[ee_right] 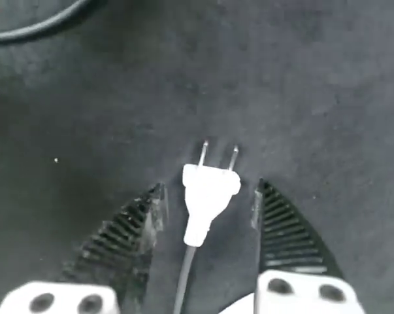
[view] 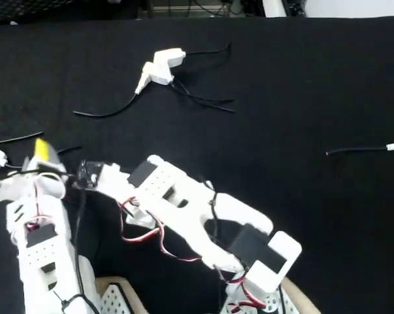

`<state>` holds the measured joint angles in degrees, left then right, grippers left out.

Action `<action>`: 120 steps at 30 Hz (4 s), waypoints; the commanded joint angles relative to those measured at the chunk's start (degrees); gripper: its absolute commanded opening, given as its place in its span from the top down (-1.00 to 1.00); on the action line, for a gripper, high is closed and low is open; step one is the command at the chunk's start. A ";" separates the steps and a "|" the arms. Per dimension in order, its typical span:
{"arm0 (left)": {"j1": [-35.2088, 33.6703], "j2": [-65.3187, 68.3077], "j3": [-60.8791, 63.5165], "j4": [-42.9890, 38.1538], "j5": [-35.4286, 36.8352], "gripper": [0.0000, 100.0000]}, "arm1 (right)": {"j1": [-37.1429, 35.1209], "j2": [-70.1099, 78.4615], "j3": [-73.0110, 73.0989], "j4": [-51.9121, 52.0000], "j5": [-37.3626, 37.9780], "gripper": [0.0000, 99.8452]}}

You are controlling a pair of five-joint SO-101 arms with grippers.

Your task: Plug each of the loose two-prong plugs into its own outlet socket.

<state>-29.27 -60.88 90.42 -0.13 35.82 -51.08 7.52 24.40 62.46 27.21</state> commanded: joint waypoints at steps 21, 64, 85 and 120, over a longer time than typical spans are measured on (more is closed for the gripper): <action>-36.53 -0.35 1.36 5.10 -7.21 0.67 | 2.99 9.36 -7.52 4.13 -8.09 0.83; 39.25 -0.88 -13.76 4.66 5.54 0.90 | 10.81 -33.45 -8.40 27.96 -8.00 0.98; 47.43 -0.18 -6.90 -3.69 -4.13 0.90 | 10.73 -34.51 -18.68 33.05 -9.67 0.98; 38.29 -0.79 -2.42 -4.31 -7.91 0.90 | 17.41 -34.07 -19.47 32.53 -15.91 0.98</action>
<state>17.05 -60.88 88.31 -3.56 28.62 -39.91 -25.01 8.84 95.52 13.85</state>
